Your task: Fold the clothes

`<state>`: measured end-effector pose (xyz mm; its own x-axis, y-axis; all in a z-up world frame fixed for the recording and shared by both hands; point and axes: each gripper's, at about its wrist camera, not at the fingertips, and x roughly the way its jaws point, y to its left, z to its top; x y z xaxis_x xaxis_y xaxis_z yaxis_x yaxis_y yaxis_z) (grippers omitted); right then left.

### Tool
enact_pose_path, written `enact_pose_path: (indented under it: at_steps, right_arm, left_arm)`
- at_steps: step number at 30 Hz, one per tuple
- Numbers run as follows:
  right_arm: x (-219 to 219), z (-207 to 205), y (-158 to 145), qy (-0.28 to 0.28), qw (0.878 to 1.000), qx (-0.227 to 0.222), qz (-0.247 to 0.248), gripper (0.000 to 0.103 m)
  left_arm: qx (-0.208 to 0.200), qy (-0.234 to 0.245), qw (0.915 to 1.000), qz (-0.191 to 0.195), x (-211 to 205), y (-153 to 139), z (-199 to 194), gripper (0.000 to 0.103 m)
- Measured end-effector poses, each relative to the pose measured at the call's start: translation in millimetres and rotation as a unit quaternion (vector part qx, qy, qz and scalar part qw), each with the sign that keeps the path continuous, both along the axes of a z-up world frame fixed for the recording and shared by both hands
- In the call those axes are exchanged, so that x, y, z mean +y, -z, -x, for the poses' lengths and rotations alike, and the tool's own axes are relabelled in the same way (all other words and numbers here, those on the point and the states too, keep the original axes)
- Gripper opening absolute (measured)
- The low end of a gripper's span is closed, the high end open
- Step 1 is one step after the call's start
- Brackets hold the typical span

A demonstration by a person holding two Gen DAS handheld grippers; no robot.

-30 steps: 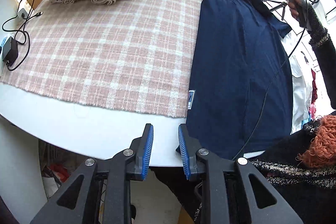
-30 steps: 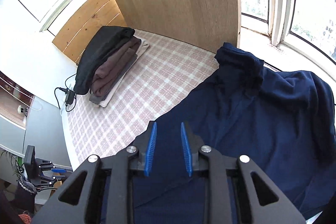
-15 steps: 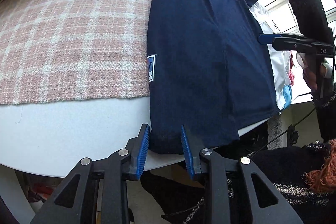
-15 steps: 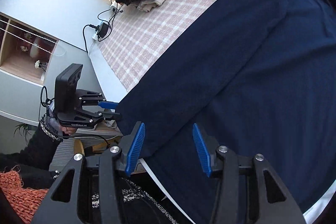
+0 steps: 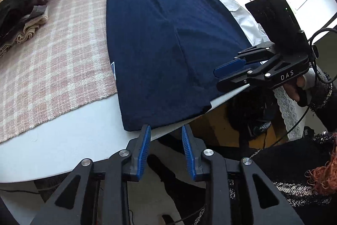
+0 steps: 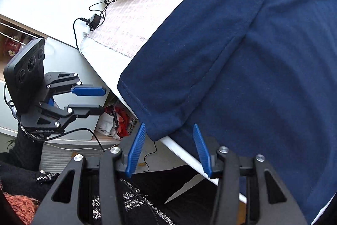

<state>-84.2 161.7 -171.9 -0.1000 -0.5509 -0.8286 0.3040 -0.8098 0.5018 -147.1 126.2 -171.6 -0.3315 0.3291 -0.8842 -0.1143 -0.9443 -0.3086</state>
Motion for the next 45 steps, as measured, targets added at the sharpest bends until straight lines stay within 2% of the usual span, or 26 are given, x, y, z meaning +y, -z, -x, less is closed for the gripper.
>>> enact_pose_path:
  at_steps: [2,6,8,10,13,15,19,20,23,27,29,33,34,35,36,38,42,43,44,45]
  right_arm:
    - [-4.2,0.6,1.8,0.004,1.000,0.018,-0.001,0.047]
    - [-0.1,-11.3,15.1,0.012,0.999,-0.036,-0.006,0.047]
    - [31.4,-24.3,-4.6,0.059,0.998,-0.025,0.007,0.047]
    - [64.4,-37.4,-25.1,0.108,0.994,-0.011,0.017,0.047]
    - [132.5,-56.9,-54.4,0.198,0.979,0.030,-0.032,0.047]
    - [174.9,-68.8,-56.5,0.252,0.966,0.026,-0.060,0.047]
    - [242.7,-92.9,-46.7,0.327,0.944,0.011,-0.044,0.047]
    - [253.5,-96.5,-42.1,0.334,0.942,0.007,-0.037,0.047]
    - [271.1,-98.6,-22.6,0.325,0.945,-0.015,-0.024,0.047]
    - [274.4,-102.1,3.8,0.286,0.956,-0.044,-0.040,0.047]
    - [272.9,-105.3,12.8,0.263,0.963,-0.050,-0.037,0.047]
    - [270.3,-105.8,13.1,0.222,0.974,-0.028,-0.029,0.046]
    - [268.8,-105.6,14.0,0.210,0.977,-0.027,-0.031,0.034]
    - [266.9,-105.6,15.6,0.196,0.980,-0.029,-0.035,0.003]
    - [264.6,-107.0,18.5,0.179,0.982,-0.042,-0.038,0.004]
    - [268.4,-115.3,13.3,0.158,0.986,-0.055,-0.011,0.003]
    - [282.3,-120.1,-6.3,0.134,0.989,-0.054,-0.014,0.004]
    - [291.2,-108.4,-20.0,0.138,0.990,-0.038,-0.015,0.011]
    - [300.2,-96.7,-33.6,0.142,0.989,-0.021,-0.017,0.022]
    - [309.2,-85.0,-47.3,0.146,0.989,-0.005,-0.018,0.026]
  left_arm:
    - [0.003,0.009,0.9999,-0.006,9.2,7.8,12.7,0.029]
    - [-0.007,0.028,0.9995,-0.010,15.8,28.4,30.8,0.029]
    - [-0.020,0.045,0.9988,0.005,25.3,34.4,34.6,0.027]
    - [-0.009,0.060,0.9981,-0.009,32.3,26.4,35.0,0.027]
    - [0.010,0.076,0.9968,-0.021,46.4,10.0,44.7,0.029]
    - [0.023,0.089,0.9955,-0.025,62.5,2.1,56.0,0.029]
    - [0.041,0.137,0.9891,-0.032,108.4,-5.5,78.8,0.032]
    - [0.043,0.154,0.9865,-0.033,125.7,-5.8,84.5,0.032]
    - [0.047,0.204,0.9773,-0.031,179.9,-3.7,101.0,0.035]
    - [0.039,0.253,0.9665,-0.010,244.5,2.2,114.3,0.038]
    - [0.030,0.250,0.9677,-0.011,252.4,5.8,119.9,0.038]
    - [0.011,0.227,0.9737,-0.014,251.5,11.9,129.5,0.040]
    - [0.007,0.218,0.9759,-0.013,247.9,13.1,131.3,0.040]
    - [0.004,0.208,0.9780,-0.013,244.3,14.3,133.1,0.040]
    - [0.002,0.200,0.9798,-0.010,242.8,14.8,133.9,0.040]
    - [0.002,0.197,0.9803,-0.007,247.6,15.3,133.5,0.040]
    - [0.016,0.223,0.9747,-0.001,281.0,18.1,133.5,0.041]
    - [0.016,0.227,0.9737,-0.003,290.8,20.2,136.1,0.041]
    - [0.015,0.231,0.9727,-0.005,300.1,22.5,139.4,0.041]
    - [0.013,0.236,0.9717,-0.008,309.5,24.8,142.6,0.041]
